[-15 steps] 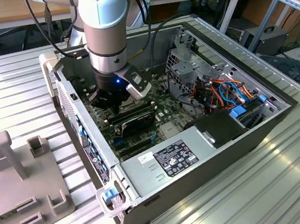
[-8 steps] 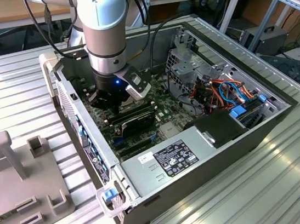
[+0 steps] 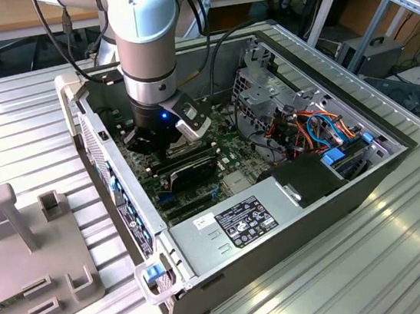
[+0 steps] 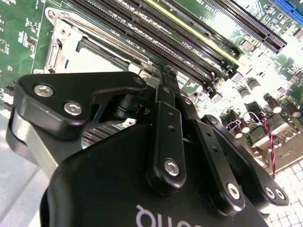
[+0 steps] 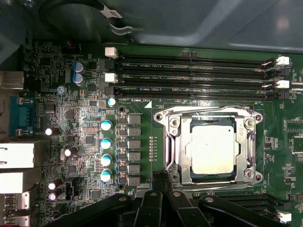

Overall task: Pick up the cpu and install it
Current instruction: 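Install the second cpu locking lever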

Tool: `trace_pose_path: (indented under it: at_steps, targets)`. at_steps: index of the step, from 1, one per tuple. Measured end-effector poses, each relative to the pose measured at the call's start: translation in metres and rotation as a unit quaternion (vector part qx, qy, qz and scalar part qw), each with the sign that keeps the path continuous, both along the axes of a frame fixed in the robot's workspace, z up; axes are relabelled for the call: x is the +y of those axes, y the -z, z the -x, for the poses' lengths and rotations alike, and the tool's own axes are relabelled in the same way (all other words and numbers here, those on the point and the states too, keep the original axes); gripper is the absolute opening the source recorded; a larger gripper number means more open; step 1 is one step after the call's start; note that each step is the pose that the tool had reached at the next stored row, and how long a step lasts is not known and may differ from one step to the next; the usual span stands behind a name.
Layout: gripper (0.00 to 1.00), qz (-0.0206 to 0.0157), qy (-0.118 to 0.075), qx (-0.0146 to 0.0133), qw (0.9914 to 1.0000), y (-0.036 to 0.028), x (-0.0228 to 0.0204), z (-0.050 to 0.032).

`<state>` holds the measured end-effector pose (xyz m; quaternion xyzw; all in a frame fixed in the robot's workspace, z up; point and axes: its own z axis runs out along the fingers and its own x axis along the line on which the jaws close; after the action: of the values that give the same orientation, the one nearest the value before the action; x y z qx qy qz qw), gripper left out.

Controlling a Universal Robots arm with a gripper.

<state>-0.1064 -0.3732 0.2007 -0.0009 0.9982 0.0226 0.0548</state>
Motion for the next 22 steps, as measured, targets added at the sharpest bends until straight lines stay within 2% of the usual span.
trace_pose_path:
  at_steps: [6,11,14,20,22]
  targets:
    - [0.11,0.0053,0.0,0.0,0.99999,0.0,0.0,0.0]
    - [0.11,0.0055,0.0,-0.0001,0.99998,-0.0003,0.0001,-0.0001]
    - [0.11,0.0052,0.0,-0.0001,0.99999,-0.0033,0.0001,-0.0001]
    - [0.11,0.0055,0.0,0.0,0.99998,-0.0163,0.0,0.0]
    - [0.11,0.0055,0.0,0.0,0.99998,-0.0245,0.0,0.0]
